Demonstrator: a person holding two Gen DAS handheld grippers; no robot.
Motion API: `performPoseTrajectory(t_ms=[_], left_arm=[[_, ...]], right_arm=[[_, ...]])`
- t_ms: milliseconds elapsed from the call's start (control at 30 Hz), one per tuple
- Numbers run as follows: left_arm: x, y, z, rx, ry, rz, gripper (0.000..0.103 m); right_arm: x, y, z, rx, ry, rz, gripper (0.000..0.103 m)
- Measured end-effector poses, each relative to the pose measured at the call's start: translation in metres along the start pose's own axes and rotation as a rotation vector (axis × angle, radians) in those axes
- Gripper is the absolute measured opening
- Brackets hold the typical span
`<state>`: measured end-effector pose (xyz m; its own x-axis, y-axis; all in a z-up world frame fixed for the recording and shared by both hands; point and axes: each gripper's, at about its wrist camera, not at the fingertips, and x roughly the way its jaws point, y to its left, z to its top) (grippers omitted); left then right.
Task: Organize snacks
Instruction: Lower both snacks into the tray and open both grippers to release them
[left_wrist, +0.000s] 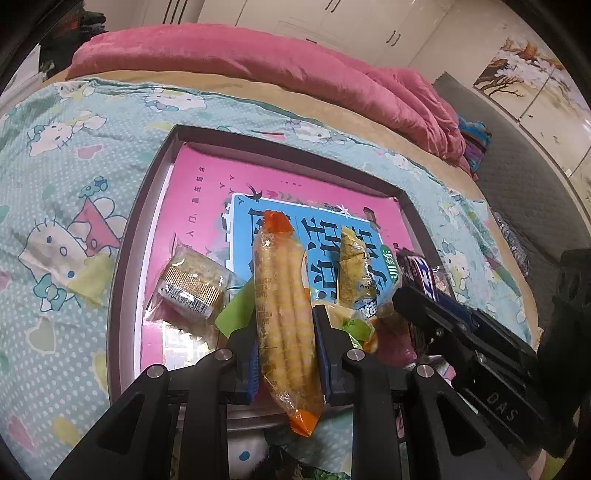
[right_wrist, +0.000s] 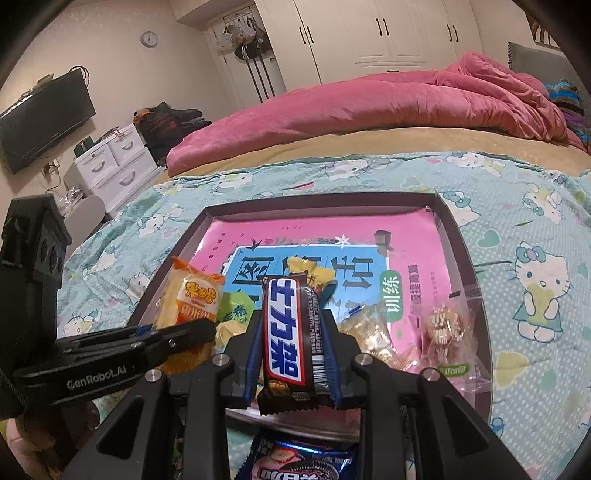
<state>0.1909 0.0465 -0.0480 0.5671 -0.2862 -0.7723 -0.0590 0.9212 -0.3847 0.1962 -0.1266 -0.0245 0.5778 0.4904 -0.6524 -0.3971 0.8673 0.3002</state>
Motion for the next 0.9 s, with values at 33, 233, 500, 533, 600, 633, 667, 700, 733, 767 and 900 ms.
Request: performPoseTrajectory(t_ms=[33,233,500,533,600,633,667,700,733,767,900], left_arm=[[0.000,0.000,-0.001,0.001,0.001,-0.002,0.026],[-0.002,0.001,-0.001,-0.001,0.005,-0.004,0.026],[-0.004,0.002,-0.004,-0.005,0.008,-0.003,0.026],[-0.004,0.002,-0.004,-0.005,0.010,-0.003,0.026],[-0.005,0.003,-0.005,-0.008,0.011,-0.002,0.026],[-0.005,0.003,-0.005,-0.009,0.011,-0.002,0.026],[-0.005,0.003,-0.005,-0.009,0.011,-0.002,0.026],[-0.005,0.003,-0.005,-0.008,0.011,-0.001,0.026],[-0.005,0.003,-0.005,-0.008,0.011,0.000,0.026],[-0.005,0.003,-0.005,-0.009,0.011,0.000,0.026],[-0.008,0.004,-0.004,-0.008,0.004,0.008,0.026]], right_arm=[[0.001,0.000,0.002,0.002,0.001,-0.003,0.030],[0.008,0.002,0.005,0.002,0.011,-0.009,0.030],[0.007,-0.001,0.004,-0.004,0.001,-0.063,0.031],[0.006,-0.002,0.004,-0.002,-0.006,-0.061,0.031],[0.003,-0.002,0.004,-0.004,-0.014,-0.058,0.031],[0.002,-0.003,0.005,-0.004,-0.015,-0.060,0.031],[0.001,-0.003,0.004,-0.001,-0.016,-0.060,0.031],[-0.001,-0.004,0.004,0.001,-0.017,-0.057,0.031],[-0.002,-0.005,0.003,0.004,-0.018,-0.054,0.032],[-0.004,-0.006,0.002,0.006,-0.017,-0.053,0.032],[-0.009,-0.008,-0.001,0.012,-0.016,-0.048,0.036]])
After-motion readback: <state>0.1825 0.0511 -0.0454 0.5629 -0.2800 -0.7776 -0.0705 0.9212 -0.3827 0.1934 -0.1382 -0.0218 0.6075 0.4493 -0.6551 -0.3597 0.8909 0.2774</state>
